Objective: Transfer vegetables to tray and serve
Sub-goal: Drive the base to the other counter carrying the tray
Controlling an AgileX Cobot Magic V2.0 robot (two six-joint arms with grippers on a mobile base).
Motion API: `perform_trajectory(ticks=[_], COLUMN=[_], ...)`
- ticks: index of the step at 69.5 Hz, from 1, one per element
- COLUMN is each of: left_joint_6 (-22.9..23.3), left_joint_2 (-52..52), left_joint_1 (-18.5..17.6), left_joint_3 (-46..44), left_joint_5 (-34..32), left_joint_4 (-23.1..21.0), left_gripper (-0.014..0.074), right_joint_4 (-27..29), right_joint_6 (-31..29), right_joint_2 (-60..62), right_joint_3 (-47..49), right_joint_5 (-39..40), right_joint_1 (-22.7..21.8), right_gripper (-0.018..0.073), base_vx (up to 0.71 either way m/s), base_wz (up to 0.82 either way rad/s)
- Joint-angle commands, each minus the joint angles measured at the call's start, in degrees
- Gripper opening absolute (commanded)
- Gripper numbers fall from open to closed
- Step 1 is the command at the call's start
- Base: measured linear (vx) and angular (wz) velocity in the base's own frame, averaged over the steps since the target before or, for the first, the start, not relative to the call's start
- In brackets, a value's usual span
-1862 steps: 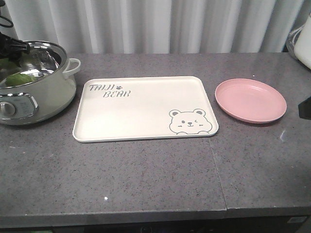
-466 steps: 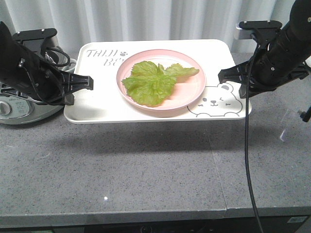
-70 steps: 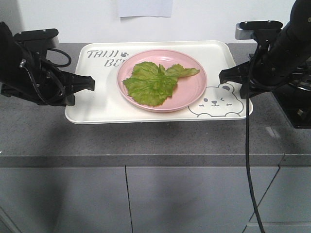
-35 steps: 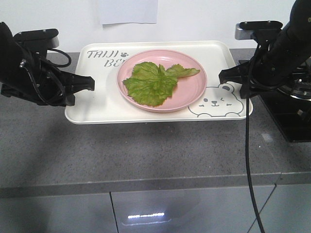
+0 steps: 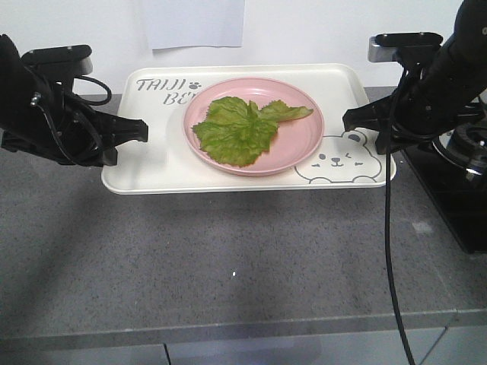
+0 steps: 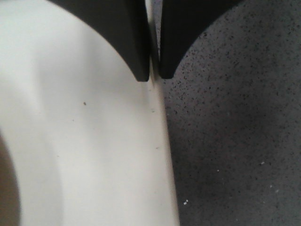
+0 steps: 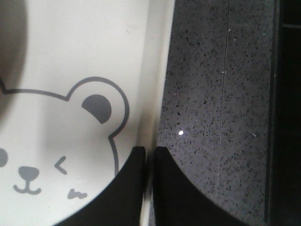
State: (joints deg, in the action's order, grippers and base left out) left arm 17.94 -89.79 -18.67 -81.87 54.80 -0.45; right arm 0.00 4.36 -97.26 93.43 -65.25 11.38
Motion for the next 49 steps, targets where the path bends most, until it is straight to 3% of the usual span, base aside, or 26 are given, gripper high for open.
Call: perform_trajectory(ticks=[1, 49], left_joint_6=[-1.1, -1.1], left_joint_2=[2.8, 2.8], left_joint_1=[-0.9, -0.9], left_joint_3=[-1.8, -1.8], left_joint_5=[-4.4, -4.4], left_joint_4=[-2.7, -2.7], left_gripper=[-0.0006, -0.0006], right_joint_4=[2.6, 2.6], right_joint_6=[-1.2, -1.2], right_joint_2=[2.9, 2.9], right_joint_3=[1.8, 1.8], right_joint_5=[3.7, 3.7], right_joint_1=[0.6, 0.6], right_gripper=[-0.0004, -0.0004], base_vx=[0.13, 0.11], base_wz=[0.04, 0.12])
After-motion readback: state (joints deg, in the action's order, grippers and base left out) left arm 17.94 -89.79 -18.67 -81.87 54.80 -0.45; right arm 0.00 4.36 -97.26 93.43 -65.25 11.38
